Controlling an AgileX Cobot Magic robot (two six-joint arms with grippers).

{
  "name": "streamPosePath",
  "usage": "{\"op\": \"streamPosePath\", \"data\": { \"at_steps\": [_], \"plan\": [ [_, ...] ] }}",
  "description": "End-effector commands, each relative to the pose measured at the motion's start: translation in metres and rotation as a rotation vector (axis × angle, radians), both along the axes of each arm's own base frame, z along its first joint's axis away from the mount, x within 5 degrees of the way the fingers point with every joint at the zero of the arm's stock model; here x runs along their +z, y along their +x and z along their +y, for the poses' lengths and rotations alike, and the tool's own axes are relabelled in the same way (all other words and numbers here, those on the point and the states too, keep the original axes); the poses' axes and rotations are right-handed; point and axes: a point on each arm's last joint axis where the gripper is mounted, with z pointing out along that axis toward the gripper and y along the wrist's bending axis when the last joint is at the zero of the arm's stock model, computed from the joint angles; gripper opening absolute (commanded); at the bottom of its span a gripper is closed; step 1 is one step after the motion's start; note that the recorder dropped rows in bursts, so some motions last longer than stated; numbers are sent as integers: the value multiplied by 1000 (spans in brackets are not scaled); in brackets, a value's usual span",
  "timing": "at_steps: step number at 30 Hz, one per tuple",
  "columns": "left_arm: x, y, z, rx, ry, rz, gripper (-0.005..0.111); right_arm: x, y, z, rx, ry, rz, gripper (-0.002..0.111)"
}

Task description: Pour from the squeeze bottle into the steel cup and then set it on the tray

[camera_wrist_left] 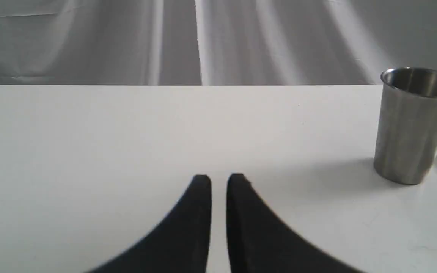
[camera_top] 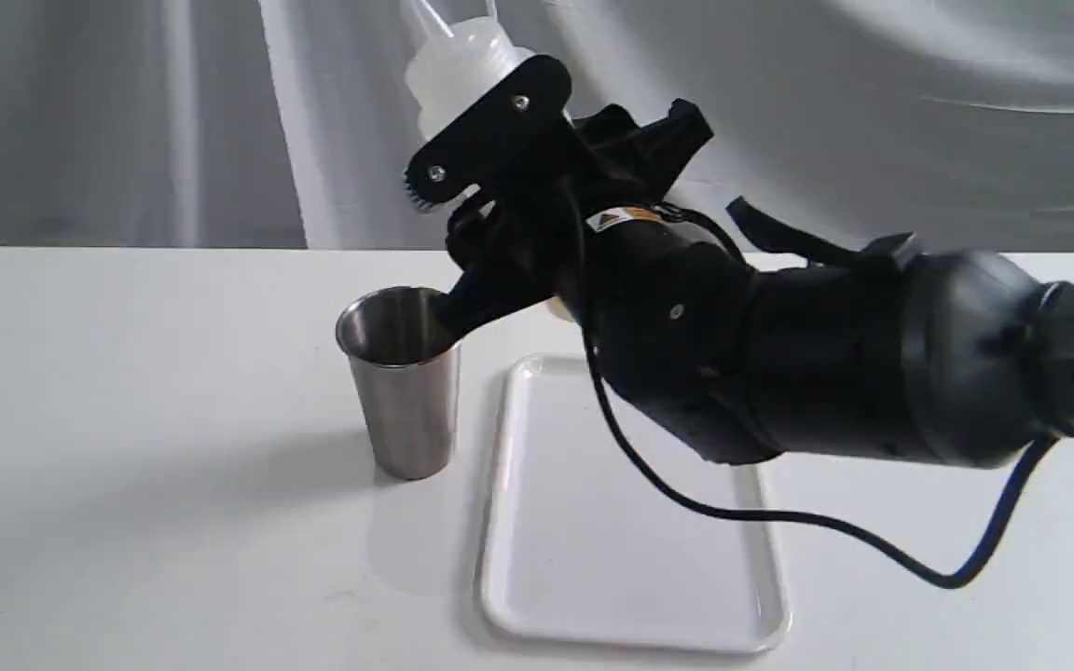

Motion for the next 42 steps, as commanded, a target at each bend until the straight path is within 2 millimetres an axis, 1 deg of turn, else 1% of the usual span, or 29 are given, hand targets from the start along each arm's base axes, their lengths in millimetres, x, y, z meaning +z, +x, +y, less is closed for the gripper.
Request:
{"op": "streamPosePath", "data": {
  "at_steps": [1, 6, 9, 12, 15, 18, 21, 29, 42],
  "plan": [
    [-1, 0, 0, -2, 0, -5, 8, 8, 5, -13, -3, -92, -17, 0],
    [-1, 0, 0, -2, -2, -5, 8, 6, 9, -21, -21, -190, -6, 0],
    [-1, 0, 0, -1, -4, -5, 8, -2, 14, -25, -46, -233, 30, 0],
    [-1, 0, 0, -1, -4, -5, 8, -13, 24, -25, -101, -289, 116, 0],
    [-1, 0, 0, -1, -4, -5, 8, -18, 37, -24, -169, -346, 176, 0],
    [-1, 0, 0, -1, -4, -5, 8, -20, 48, -25, -258, -357, 157, 0],
    [-1, 0, 0, -2, 0, -5, 8, -17, 54, -23, -277, -360, 132, 0],
    [-1, 0, 0, -2, 0, -5, 8, -24, 60, -20, -255, -472, 71, 0],
    [-1, 0, 0, -1, -6, -5, 8, -28, 59, -22, -286, -440, 106, 0]
  ]
}}
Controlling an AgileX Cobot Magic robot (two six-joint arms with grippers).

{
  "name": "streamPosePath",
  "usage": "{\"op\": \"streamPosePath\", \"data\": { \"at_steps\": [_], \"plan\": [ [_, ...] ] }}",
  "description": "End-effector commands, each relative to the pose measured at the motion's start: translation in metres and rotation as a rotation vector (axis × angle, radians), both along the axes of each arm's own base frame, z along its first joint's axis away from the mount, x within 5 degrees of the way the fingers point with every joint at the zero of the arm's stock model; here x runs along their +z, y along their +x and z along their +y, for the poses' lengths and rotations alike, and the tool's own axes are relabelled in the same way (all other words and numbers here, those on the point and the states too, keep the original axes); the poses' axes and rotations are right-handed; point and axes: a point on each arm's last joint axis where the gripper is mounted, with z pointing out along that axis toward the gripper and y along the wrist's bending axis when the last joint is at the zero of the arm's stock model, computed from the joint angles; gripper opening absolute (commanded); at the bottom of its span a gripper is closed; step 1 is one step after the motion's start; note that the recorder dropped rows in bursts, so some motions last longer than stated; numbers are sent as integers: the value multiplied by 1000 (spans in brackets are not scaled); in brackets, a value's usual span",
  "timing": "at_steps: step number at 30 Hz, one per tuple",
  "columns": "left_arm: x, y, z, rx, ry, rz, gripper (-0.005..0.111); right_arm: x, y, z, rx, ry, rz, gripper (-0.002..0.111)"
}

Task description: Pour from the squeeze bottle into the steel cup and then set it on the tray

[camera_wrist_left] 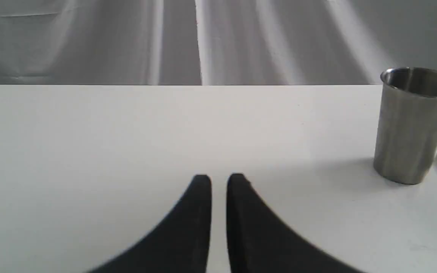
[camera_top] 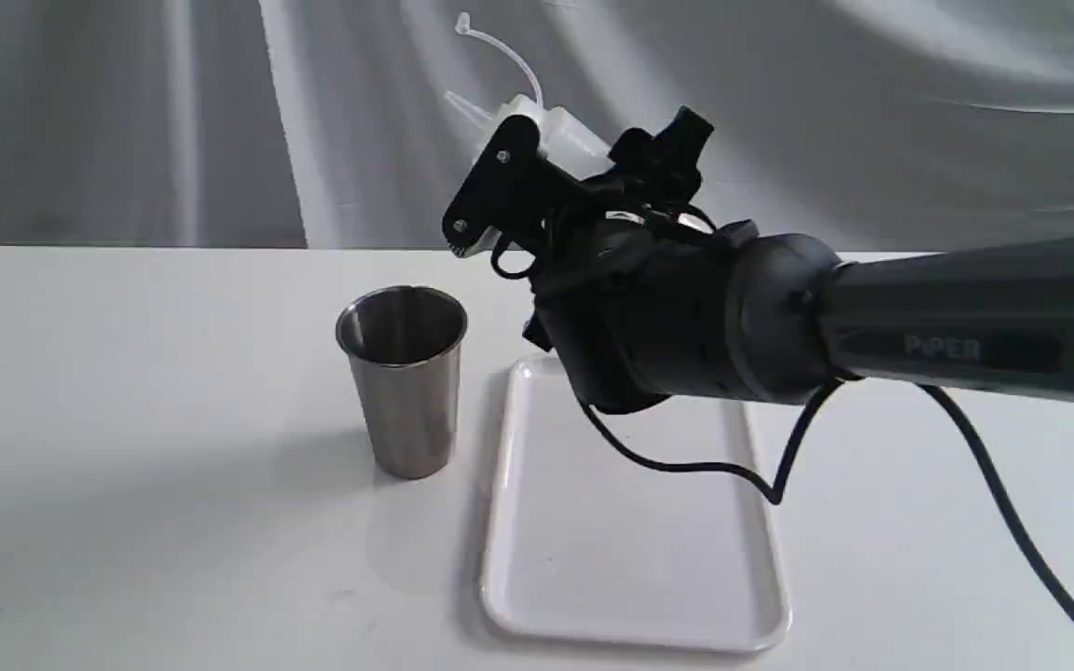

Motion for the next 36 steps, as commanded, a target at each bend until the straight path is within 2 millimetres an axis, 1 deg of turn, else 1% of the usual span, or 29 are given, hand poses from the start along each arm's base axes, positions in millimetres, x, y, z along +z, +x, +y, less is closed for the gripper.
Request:
{"op": "streamPosePath", "data": {
  "at_steps": [1, 3, 7, 9, 11, 16, 19, 22, 25, 27, 31, 36],
  "plan": [
    [-1, 0, 0, -1, -6, -5, 8, 11, 1, -3, -11, -13, -33, 0],
    [-1, 0, 0, -2, -2, -5, 8, 10, 1, -1, -9, 18, -36, 0],
    [-1, 0, 0, -2, -2, -5, 8, 10, 0, 1, -37, 146, -57, 0],
    [-1, 0, 0, -2, -2, -5, 8, 11, 0, 1, -46, 181, -65, 0],
    [-1, 0, 0, -2, -2, -5, 8, 14, -1, 0, -55, 211, -76, 0],
    [-1, 0, 0, -1, -4, -5, 8, 28, -4, -2, -107, 362, -122, 0],
    [-1, 0, 0, -1, -4, -5, 8, 35, -6, -2, -71, 390, -181, 0],
    [-1, 0, 0, -1, -4, -5, 8, 35, -13, -3, 0, 440, -258, 0],
    [-1, 0, 0, -1, -4, -5, 8, 29, -20, -3, 107, 438, -282, 0],
    [-1, 0, 0, -2, -2, -5, 8, 21, -24, -1, 175, 430, -261, 0],
    [-1, 0, 0, -2, -2, -5, 8, 7, -23, -5, 263, 427, -174, 0],
    [-1, 0, 0, -2, -2, -5, 8, 2, -19, -11, 321, 493, -102, 0]
  ]
}}
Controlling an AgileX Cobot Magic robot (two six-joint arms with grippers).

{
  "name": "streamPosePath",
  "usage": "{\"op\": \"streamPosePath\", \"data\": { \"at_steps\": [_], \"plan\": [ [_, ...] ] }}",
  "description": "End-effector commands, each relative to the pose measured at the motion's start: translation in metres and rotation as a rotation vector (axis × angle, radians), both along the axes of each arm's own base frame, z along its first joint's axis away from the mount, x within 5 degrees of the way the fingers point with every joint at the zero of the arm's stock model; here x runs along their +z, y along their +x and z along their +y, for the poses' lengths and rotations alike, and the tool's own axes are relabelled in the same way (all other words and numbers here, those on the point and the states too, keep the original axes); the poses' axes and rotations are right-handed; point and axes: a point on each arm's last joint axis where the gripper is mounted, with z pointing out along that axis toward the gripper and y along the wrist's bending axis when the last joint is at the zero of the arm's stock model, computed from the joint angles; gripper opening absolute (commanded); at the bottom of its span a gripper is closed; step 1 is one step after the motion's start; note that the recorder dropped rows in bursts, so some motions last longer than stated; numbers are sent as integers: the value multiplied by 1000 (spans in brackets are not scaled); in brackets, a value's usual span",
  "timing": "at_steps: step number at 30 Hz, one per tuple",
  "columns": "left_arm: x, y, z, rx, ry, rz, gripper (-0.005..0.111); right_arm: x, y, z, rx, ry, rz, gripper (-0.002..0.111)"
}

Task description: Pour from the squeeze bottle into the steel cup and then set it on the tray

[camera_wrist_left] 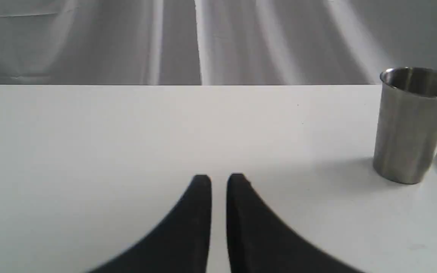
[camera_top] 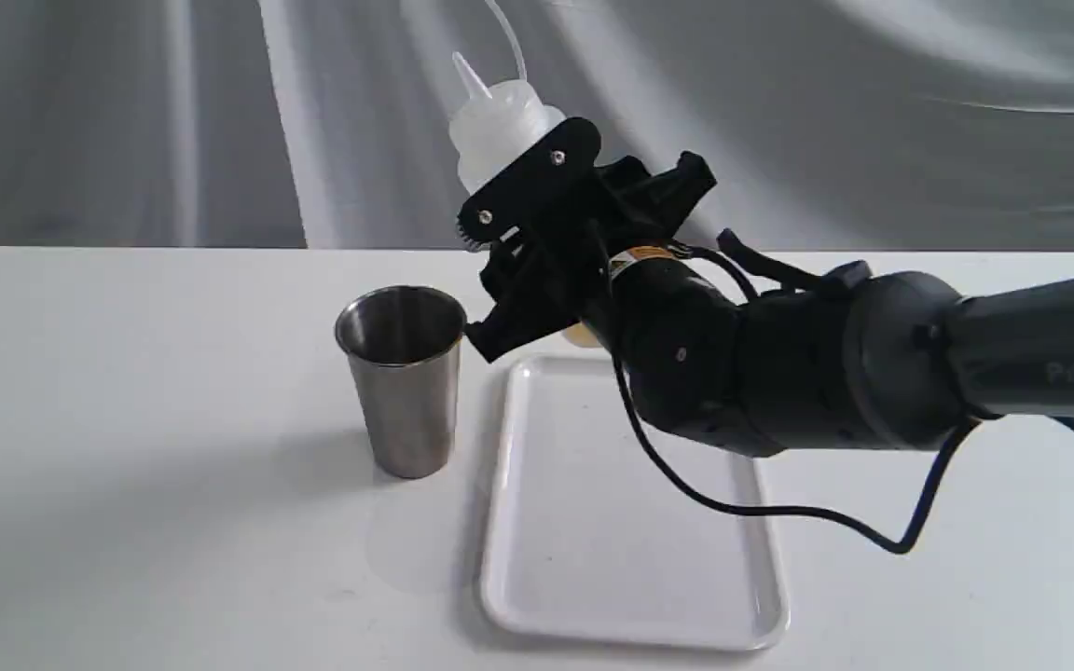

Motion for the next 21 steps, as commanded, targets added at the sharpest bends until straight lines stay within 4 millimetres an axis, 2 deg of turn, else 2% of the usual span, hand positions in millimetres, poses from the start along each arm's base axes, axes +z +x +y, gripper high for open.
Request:
{"op": "streamPosePath", "data": {
  "at_steps": [1, 8, 11, 16, 21],
  "plan": [
    [-1, 0, 0, -2, -2, -5, 8, 9, 4, -8, 44, 76, -1, 0],
    [-1, 0, 0, -1, -4, -5, 8, 26, 8, -28, 64, 386, 80, 0],
    [-1, 0, 0, -1, -4, -5, 8, 32, 8, -37, 65, 386, 106, 0],
    [-1, 0, 0, -2, -2, -5, 8, 29, 8, -45, 44, 344, 157, 0],
    [-1, 0, 0, -2, -2, -5, 8, 31, 8, -44, 20, 469, 165, 0]
  ]
}}
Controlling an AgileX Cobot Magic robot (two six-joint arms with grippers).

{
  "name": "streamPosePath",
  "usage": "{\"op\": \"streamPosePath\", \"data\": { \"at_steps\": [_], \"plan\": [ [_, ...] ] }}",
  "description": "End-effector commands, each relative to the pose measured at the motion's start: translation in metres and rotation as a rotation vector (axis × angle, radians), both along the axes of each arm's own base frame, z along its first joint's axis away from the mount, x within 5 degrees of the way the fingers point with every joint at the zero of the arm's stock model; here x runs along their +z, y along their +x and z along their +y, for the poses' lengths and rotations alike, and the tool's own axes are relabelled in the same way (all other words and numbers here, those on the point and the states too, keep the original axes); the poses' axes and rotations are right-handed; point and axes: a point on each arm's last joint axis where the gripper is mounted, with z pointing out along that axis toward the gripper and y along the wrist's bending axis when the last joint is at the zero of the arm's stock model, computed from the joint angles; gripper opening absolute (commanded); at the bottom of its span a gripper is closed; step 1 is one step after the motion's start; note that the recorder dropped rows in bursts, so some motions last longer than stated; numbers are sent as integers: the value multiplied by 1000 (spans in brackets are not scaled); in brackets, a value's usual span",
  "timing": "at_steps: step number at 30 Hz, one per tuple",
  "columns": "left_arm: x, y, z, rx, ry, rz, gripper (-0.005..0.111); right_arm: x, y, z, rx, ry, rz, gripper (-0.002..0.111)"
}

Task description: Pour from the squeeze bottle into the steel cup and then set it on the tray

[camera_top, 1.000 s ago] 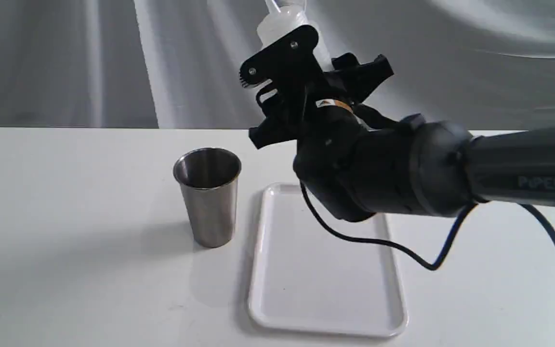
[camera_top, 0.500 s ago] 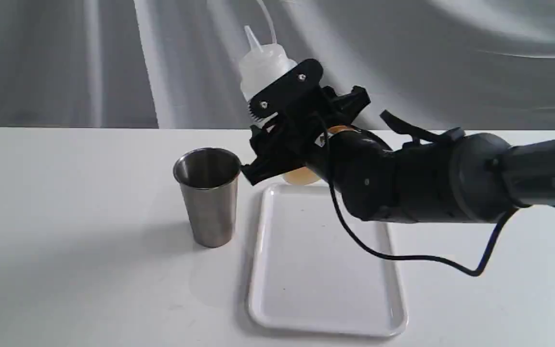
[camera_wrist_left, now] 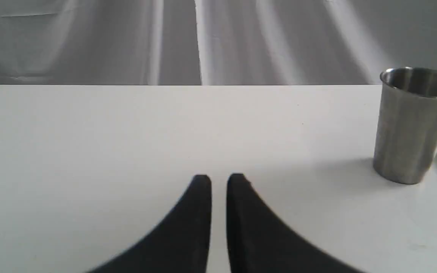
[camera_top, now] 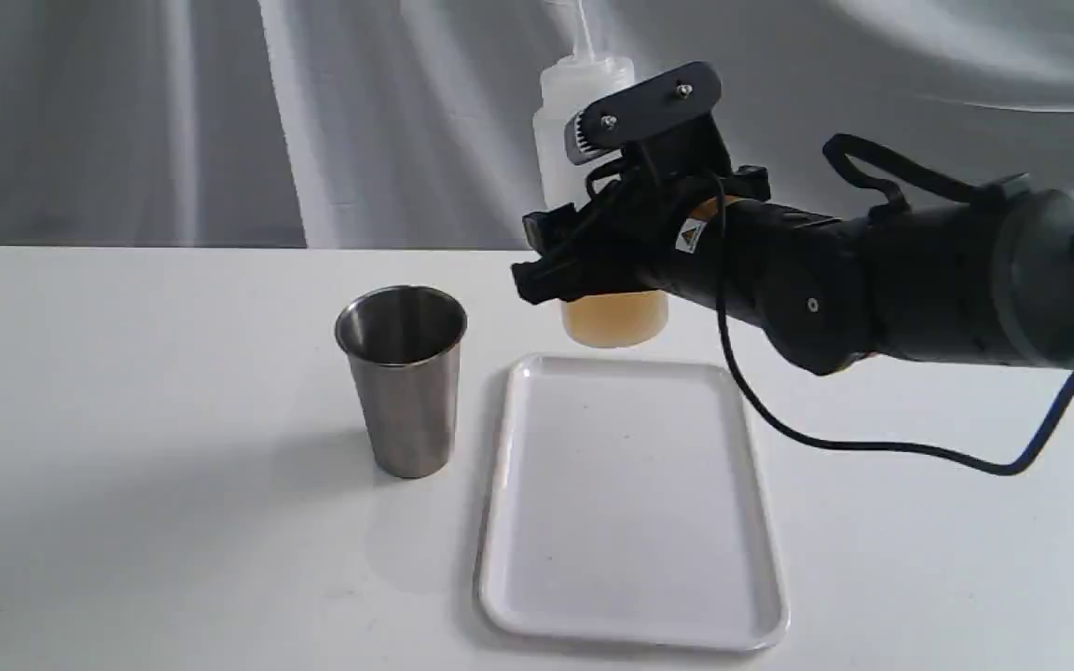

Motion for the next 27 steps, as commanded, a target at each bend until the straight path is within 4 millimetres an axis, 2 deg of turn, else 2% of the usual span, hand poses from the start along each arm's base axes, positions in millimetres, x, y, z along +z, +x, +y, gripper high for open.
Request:
{"op": "streamPosePath", "data": {
  "at_steps": [1, 8, 16, 27],
  "plan": [
    [-1, 0, 0, -2, -2, -5, 8, 12, 0, 1, -4, 105, -42, 0],
    [-1, 0, 0, -1, -4, -5, 8, 11, 2, -10, 24, 195, 15, 0],
    [-1, 0, 0, -1, -4, -5, 8, 1, 1, -19, 68, -103, 30, 0],
    [-1, 0, 0, -2, -1, -5, 8, 2, 2, -17, 160, -251, 3, 0]
  ]
}}
